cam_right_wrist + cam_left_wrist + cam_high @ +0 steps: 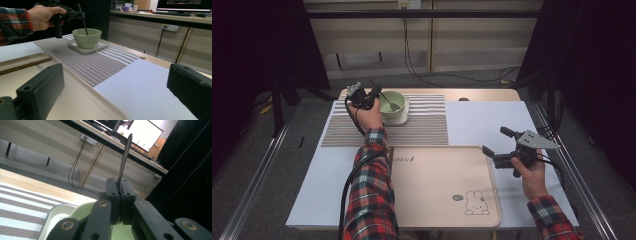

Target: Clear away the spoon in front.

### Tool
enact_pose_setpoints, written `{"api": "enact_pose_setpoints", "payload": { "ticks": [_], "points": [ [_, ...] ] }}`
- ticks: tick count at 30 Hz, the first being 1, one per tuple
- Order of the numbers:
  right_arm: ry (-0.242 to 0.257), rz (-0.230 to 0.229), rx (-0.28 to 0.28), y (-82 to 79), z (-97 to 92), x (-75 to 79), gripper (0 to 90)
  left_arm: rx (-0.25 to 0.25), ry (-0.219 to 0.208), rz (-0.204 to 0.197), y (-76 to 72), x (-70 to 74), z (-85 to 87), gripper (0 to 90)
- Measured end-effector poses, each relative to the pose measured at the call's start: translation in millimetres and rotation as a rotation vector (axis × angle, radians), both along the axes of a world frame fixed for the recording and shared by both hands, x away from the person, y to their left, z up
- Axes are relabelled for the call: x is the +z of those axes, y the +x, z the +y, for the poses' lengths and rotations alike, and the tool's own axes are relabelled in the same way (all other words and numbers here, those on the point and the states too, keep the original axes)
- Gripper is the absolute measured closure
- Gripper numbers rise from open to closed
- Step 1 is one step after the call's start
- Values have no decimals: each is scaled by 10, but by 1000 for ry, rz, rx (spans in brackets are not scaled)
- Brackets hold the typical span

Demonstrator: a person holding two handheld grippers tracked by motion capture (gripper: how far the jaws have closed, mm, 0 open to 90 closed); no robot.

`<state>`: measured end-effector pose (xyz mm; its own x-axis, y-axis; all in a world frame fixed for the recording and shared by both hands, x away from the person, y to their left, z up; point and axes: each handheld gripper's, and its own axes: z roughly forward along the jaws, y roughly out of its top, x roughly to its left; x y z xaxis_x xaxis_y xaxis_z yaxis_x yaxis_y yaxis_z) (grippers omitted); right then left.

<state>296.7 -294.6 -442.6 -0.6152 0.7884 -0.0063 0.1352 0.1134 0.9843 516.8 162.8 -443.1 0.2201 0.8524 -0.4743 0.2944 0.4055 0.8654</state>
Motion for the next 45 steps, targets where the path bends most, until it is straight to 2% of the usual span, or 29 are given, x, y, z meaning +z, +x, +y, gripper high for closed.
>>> {"api": "enact_pose_setpoints", "payload": {
  "ticks": [3, 6, 8, 12, 16, 20, 21, 24, 29, 34, 35, 36, 38, 39, 44, 45],
  "points": [
    [3, 2, 1, 0, 1, 0, 8, 2, -8, -4, -13, 11, -9, 882],
    [0, -2, 4, 7, 3, -5, 8, 0, 4, -12, -21, 46, 2, 892],
    [-2, -4, 2, 8, 3, -6, 8, -3, -16, -11, -39, 84, 27, 897],
    [2, -2, 2, 7, 2, -2, 8, -4, -19, -21, -72, 173, 91, 898],
    [14, 2, 2, 9, 6, -1, 8, -9, -35, -20, -137, 264, 169, 898],
    [2, -4, 0, 13, 2, 0, 8, -27, -57, -24, -226, 355, 239, 899],
    [6, -4, 1, 15, 5, -1, 8, -40, -47, -24, -248, 379, 267, 899],
    [3, -2, 7, 22, 17, -9, 8, -47, -75, -25, -308, 446, 327, 899],
    [4, -4, 5, 31, 21, -10, 8, -66, -93, -28, -403, 524, 396, 899],
    [-3, -4, 7, 34, 22, -16, 8, -121, -111, -26, -499, 527, 458, 899],
    [1, -1, 7, 29, 22, -14, 8, -115, -140, -24, -513, 531, 447, 900],
    [4, -3, 7, 29, 23, -12, 8, -133, -130, -20, -532, 530, 463, 899],
    [5, 0, 4, 26, 27, -15, 8, -147, -145, -15, -566, 534, 463, 899],
    [3, 0, 7, 28, 29, -16, 8, -164, -139, -5, -583, 534, 481, 899],
    [5, -1, 8, 28, 34, -19, 8, -205, -175, 27, -669, 543, 491, 900],
    [-4, -5, 15, 30, 31, -22, 8, -232, -175, 34, -682, 547, 496, 900]
  ]
}}
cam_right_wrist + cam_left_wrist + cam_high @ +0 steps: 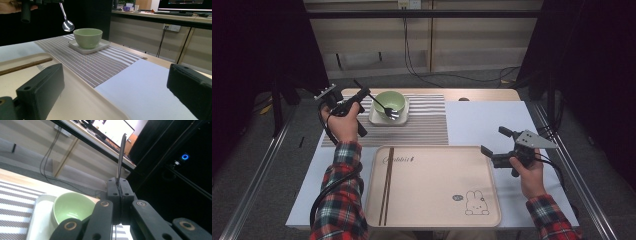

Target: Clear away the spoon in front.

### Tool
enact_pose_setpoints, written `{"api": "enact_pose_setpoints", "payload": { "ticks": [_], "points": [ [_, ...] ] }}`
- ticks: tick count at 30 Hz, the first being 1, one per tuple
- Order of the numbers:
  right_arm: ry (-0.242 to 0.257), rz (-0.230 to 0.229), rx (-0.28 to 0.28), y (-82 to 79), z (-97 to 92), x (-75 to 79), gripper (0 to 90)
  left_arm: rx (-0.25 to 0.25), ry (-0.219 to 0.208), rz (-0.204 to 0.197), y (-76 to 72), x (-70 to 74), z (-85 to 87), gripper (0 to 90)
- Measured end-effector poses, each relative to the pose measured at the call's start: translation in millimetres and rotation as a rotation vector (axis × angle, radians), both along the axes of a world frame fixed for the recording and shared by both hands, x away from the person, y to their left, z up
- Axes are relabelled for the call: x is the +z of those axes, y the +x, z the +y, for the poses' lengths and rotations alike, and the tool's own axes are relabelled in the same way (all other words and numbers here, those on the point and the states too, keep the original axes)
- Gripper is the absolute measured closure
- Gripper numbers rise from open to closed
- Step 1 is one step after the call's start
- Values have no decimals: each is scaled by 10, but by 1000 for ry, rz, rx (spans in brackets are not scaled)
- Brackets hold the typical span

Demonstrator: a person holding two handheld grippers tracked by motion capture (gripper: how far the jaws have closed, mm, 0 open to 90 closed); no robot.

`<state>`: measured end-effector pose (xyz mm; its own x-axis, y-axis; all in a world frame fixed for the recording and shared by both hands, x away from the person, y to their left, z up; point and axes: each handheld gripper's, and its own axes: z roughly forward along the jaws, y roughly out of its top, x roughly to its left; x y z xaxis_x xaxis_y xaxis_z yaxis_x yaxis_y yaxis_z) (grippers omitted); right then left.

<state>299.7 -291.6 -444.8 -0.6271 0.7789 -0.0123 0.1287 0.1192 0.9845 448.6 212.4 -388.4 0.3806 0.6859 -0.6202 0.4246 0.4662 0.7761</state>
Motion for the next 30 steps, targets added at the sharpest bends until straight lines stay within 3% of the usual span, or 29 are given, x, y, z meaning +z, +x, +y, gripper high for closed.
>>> {"api": "enact_pose_setpoints", "payload": {
  "ticks": [8, 15, 26, 30],
  "points": [
    [1, -3, -1, 0, 1, 0, 8, -95, -30, 33, -118, 52, -37, 900],
    [1, 1, -3, -3, 2, 0, 8, -159, 2, 49, -211, 40, -65, 900],
    [7, 5, -12, -13, 5, 3, 8, -227, -10, 108, -359, -58, -69, 900],
    [0, 7, -9, -11, 2, 1, 8, -267, 17, 119, -431, -53, -102, 900]
  ]
}}
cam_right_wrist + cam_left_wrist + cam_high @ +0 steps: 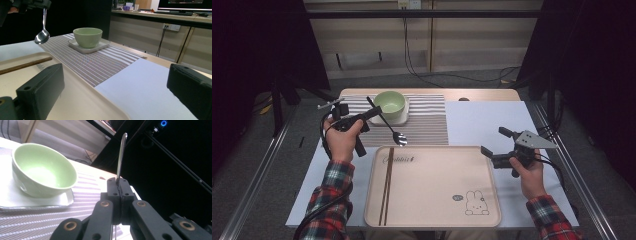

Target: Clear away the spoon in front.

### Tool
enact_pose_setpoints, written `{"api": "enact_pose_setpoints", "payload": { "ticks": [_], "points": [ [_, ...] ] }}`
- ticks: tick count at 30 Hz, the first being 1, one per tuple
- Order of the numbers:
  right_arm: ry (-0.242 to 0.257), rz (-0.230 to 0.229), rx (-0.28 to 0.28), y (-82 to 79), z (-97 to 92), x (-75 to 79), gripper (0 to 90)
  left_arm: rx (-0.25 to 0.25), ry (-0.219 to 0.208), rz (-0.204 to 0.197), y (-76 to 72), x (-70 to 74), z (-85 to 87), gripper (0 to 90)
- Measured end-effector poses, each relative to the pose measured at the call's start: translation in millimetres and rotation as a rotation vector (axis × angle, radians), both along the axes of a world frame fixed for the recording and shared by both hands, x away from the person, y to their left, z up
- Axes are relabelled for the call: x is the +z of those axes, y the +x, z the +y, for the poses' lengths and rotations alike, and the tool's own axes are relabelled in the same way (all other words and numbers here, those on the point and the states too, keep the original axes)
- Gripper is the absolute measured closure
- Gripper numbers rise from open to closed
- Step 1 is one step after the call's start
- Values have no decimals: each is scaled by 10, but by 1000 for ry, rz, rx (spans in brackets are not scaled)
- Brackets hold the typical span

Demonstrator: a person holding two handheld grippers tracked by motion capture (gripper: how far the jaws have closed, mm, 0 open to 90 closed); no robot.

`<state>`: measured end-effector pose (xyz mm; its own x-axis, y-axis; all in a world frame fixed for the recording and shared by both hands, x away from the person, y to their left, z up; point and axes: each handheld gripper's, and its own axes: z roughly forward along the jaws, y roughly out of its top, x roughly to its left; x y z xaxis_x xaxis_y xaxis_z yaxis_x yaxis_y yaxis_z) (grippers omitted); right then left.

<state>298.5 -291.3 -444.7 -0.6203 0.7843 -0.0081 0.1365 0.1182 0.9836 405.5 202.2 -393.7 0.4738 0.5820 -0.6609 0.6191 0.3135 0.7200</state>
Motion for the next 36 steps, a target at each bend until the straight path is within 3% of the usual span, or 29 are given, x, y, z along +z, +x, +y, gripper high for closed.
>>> {"api": "enact_pose_setpoints", "payload": {
  "ticks": [17, 28, 36],
  "points": [
    [3, -1, 1, -6, -1, 3, 8, -128, 35, 65, -240, -171, -103, 900],
    [1, 3, 5, -8, 2, -1, 8, -158, 38, 93, -407, -325, -128, 900],
    [-1, 2, 2, -9, 2, -2, 8, -168, 29, 140, -530, -470, -126, 900]
  ]
}}
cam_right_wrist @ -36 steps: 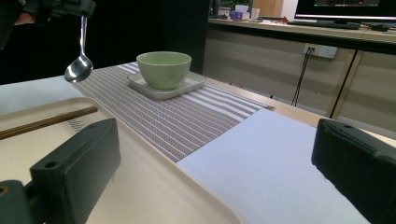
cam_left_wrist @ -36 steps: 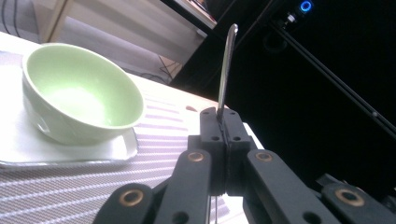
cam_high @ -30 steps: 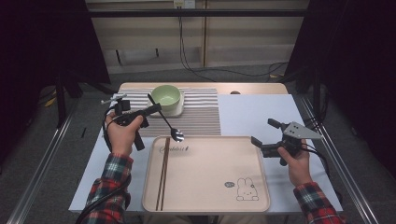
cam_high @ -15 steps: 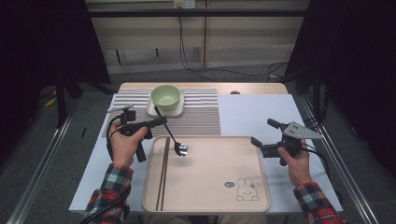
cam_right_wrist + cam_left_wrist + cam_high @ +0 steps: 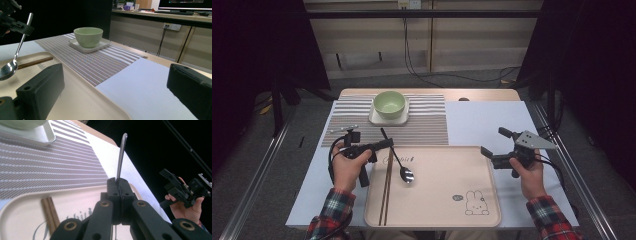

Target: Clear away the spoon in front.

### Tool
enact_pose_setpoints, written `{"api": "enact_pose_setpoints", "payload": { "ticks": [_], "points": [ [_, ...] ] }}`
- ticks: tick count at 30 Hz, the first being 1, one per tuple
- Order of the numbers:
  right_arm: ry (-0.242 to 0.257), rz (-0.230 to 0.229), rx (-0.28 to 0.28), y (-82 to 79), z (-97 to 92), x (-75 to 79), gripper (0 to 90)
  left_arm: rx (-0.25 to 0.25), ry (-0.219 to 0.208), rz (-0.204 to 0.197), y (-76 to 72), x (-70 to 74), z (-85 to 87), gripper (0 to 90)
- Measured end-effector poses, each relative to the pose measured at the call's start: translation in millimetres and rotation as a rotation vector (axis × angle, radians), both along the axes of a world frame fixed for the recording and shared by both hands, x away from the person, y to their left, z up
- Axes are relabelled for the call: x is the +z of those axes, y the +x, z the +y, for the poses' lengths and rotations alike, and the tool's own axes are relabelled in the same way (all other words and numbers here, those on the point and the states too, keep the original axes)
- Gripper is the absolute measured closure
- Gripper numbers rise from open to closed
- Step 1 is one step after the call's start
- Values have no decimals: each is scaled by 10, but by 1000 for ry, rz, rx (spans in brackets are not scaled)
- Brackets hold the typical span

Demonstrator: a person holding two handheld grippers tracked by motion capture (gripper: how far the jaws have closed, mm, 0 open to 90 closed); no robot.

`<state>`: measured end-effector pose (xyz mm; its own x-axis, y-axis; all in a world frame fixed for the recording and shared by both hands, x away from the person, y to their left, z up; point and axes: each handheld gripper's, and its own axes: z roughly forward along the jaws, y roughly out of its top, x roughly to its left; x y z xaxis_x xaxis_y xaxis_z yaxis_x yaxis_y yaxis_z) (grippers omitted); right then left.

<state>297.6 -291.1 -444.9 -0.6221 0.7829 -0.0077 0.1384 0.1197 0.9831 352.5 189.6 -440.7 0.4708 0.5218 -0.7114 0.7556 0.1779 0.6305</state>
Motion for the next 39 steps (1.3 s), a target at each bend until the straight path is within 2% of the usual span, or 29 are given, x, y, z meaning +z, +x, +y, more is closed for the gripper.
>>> {"api": "enact_pose_setpoints", "payload": {
  "ticks": [10, 12, 18, 22, 25, 27, 29, 31, 33, 35, 37, 38, 39],
  "points": [
    [4, 0, 0, -1, 5, -1, 8, -39, 25, 37, -120, -119, 8, 900],
    [3, 1, 0, 0, 4, -1, 8, -46, 41, 39, -126, -134, 4, 900],
    [4, 1, 1, 1, 4, 0, 8, -66, 43, 58, -126, -171, -27, 899],
    [7, 1, 3, 1, 8, -2, 8, -55, 64, 35, -107, -194, -93, 893],
    [7, 1, 2, 1, 8, -2, 8, -56, 114, -3, -91, -214, -141, 876],
    [7, 1, 0, 0, 7, 0, 8, -65, 118, -12, -82, -231, -164, 869],
    [6, 1, 2, 1, 6, -1, 8, -83, 138, -15, -81, -238, -174, 864],
    [6, 2, 3, 2, 8, -2, 8, -110, 127, -5, -89, -250, -197, 863],
    [4, -2, 4, 6, 8, -4, 8, -128, 150, -3, -101, -262, -211, 858],
    [4, -3, 6, 8, 10, -5, 8, -137, 146, 2, -108, -272, -220, 854],
    [6, -1, 3, 5, 9, -3, 8, -161, 164, 6, -120, -280, -230, 852],
    [7, 1, 2, 3, 9, -2, 8, -166, 174, 7, -132, -281, -235, 848],
    [5, -2, 3, 5, 9, -3, 8, -161, 165, 12, -145, -280, -244, 846]
  ]
}}
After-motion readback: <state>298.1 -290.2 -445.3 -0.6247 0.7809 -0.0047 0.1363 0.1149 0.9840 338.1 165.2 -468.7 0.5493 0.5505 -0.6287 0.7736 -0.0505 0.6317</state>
